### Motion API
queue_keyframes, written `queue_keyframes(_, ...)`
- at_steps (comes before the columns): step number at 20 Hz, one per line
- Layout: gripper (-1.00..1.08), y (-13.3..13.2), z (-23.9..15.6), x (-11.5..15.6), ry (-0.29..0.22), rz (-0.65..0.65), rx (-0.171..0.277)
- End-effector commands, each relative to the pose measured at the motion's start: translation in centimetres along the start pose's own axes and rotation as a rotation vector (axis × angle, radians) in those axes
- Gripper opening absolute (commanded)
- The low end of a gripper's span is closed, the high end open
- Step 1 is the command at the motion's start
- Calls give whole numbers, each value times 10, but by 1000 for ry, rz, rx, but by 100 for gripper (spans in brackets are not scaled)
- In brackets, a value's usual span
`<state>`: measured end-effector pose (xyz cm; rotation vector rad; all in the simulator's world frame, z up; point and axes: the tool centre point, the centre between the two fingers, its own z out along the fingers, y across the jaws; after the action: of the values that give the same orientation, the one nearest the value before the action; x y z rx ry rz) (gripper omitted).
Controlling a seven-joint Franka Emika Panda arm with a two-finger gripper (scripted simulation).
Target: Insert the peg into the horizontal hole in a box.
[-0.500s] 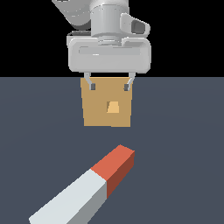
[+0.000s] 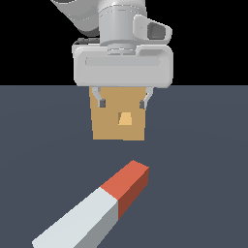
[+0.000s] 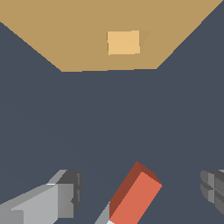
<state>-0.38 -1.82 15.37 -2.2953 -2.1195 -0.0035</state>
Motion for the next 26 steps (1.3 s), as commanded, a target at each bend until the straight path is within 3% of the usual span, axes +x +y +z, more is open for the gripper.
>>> queue_keyframes(1,100,2,10,-24,-2,73,-1)
queue_keyframes(8,100,-10,52,-117,-9,377,-10)
queue_keyframes(13,100,-27,73,-163,-11,533,-14)
queue_keyframes(18,100,-36,82,-180,-11,596,-15)
queue_keyframes(26,100,-37,87,-180,-11,594,-14)
